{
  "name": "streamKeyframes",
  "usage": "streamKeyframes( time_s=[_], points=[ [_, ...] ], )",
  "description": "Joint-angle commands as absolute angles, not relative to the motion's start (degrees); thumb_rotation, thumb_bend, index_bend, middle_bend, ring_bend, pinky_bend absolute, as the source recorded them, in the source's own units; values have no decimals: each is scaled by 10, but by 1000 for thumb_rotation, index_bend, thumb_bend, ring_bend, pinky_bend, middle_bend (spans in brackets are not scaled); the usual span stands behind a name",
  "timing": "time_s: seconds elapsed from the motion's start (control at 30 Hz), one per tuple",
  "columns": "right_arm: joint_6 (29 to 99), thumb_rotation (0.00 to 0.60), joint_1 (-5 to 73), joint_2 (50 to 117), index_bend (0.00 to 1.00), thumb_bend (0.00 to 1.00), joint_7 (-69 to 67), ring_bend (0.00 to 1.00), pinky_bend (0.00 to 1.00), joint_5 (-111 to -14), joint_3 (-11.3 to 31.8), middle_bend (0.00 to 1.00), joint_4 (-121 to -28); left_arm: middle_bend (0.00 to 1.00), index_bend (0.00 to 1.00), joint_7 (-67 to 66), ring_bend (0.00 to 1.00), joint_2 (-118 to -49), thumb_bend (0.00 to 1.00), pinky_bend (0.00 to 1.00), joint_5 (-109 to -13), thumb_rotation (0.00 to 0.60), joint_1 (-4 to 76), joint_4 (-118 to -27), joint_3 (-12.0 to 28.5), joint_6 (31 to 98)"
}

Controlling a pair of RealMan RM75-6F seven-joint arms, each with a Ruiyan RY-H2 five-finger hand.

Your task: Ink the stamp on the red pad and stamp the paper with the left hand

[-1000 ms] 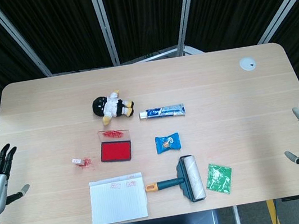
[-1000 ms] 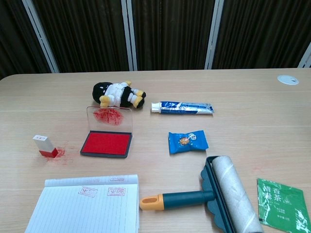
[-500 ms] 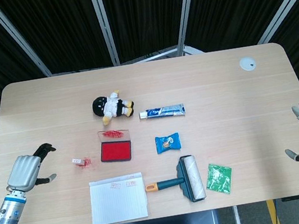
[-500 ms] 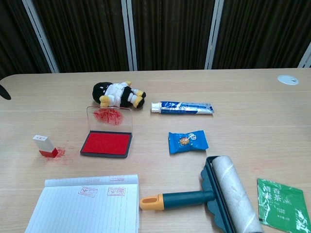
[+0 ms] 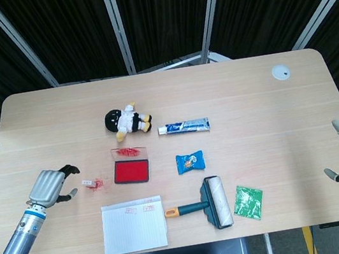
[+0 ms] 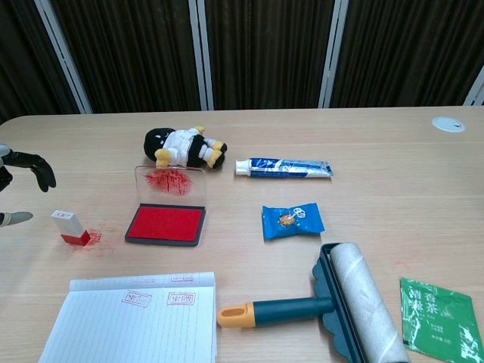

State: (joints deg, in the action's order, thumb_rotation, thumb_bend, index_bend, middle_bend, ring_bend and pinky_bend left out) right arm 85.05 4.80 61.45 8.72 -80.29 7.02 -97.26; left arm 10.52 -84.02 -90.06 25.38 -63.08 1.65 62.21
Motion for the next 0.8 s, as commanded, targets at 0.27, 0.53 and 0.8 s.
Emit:
streamKeyframes(
  time_s=[0.27,0.53,0.8],
  points=[
    [845,600,49,612,0,0,82,0,0,-799,69,0,-971,391,373,83,816,-865,244,939,-897,600,267,-614,9,614],
    [842,600,50,613,0,0,82,0,0,-796,69,0,-969,407,420,59,813,-884,246,936,-900,600,277,-596,5,614],
    [838,600,51,614,0,0,83,0,0,-789,70,0,-966,416,418,36,810,-895,261,934,-902,600,282,-582,-1,618]
  ],
)
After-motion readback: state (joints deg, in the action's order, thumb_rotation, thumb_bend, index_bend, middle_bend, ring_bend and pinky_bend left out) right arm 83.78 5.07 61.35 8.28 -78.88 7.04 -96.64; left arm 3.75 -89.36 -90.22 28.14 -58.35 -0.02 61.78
